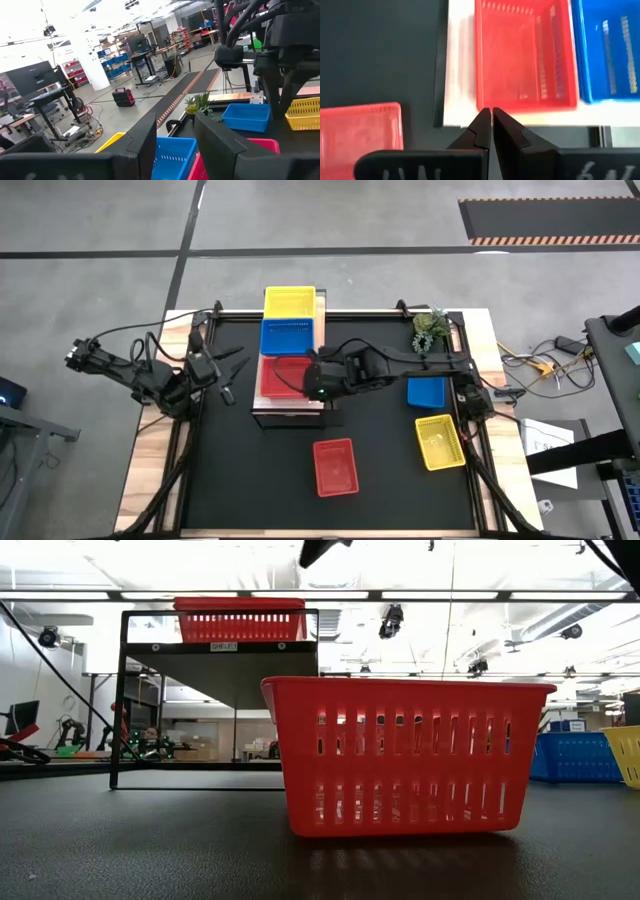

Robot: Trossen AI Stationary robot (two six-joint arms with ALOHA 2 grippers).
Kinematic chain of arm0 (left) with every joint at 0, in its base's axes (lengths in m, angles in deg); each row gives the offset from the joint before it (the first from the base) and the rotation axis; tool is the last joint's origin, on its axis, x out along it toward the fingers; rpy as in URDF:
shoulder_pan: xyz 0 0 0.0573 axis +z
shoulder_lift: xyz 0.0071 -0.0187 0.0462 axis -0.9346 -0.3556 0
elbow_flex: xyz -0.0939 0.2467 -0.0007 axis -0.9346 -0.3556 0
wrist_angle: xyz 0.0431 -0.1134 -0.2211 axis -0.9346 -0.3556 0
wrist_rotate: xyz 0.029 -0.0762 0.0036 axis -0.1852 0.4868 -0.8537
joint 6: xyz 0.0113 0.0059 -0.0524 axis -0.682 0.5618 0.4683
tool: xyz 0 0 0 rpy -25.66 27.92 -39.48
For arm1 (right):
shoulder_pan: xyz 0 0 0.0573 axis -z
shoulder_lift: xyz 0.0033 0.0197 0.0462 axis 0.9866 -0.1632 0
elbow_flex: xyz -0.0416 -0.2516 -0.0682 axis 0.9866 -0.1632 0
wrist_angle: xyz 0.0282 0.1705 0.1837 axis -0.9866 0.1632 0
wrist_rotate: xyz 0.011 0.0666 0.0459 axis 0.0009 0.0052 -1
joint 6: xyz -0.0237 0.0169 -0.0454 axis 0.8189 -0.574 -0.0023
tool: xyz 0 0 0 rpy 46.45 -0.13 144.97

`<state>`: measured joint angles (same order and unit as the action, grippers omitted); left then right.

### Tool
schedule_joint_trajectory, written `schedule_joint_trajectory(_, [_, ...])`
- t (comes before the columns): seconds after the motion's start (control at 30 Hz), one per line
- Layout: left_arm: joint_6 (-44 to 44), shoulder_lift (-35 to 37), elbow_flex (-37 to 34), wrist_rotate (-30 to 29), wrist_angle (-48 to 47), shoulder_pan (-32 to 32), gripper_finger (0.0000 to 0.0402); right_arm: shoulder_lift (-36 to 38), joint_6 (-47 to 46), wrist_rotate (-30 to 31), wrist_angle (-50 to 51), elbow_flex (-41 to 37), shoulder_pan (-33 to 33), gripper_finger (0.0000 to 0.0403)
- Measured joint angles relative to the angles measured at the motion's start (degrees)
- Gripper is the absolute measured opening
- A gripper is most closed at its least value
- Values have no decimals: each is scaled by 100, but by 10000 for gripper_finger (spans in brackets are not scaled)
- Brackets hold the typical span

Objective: Stack baskets on shelf by color
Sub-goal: Stack the blue bin on top of the blue bins on the shelf

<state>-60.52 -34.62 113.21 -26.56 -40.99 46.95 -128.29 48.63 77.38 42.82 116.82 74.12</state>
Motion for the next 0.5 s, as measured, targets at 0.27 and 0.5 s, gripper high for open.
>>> schedule_joint_trajectory(0.27, [1,-2,2,3,-4,0,118,48,-420,43,456,-13,-93,8])
schedule_joint_trajectory(0.5, [1,-37,0,3,-4,0,118,48,-786,55,837,-193,-195,8])
